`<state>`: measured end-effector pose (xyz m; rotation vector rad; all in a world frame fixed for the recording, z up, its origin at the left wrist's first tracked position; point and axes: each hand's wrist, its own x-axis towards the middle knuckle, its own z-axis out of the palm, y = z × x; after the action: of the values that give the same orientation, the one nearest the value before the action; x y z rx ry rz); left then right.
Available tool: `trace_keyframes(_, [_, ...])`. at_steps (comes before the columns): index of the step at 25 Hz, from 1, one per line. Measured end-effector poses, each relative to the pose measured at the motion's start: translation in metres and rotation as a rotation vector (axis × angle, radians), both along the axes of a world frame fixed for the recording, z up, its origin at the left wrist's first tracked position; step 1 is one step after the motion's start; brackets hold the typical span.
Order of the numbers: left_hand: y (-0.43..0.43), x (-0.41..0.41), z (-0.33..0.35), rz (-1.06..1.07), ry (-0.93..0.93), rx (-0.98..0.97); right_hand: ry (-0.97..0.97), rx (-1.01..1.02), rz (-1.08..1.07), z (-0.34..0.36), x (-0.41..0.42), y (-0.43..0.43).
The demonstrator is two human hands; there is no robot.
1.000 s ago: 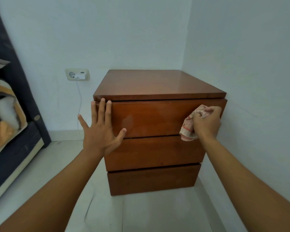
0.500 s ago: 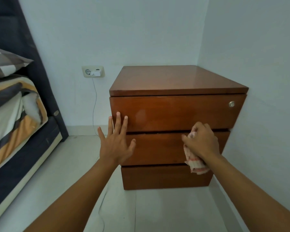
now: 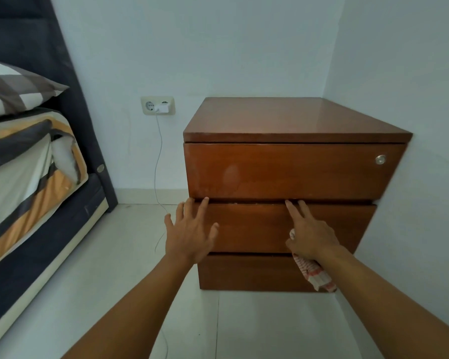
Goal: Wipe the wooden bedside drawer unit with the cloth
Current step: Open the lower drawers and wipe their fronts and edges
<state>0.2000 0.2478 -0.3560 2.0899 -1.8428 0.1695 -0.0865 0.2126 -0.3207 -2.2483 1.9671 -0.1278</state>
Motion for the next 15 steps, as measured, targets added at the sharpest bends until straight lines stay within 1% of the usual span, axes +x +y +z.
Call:
trace_keyframes(2, [-0.003,-0.002,-0.001,0.018,0.030,0.021,0.010,0.012,-0.020,-0.005,0.002,0.000])
trace_keyframes(7, [-0.010,-0.010,-0.006,0.029,0.023,0.138,0.024,-0.007,0.007,-0.016,0.001,-0.002])
trace_keyframes(11, [-0.015,-0.015,-0.001,0.051,0.036,0.128,0.037,-0.016,0.032,-0.006,0.002,-0.007])
trace_keyframes(15, [-0.020,-0.009,0.005,0.038,-0.022,0.072,0.095,0.022,0.056,0.007,-0.003,-0.011])
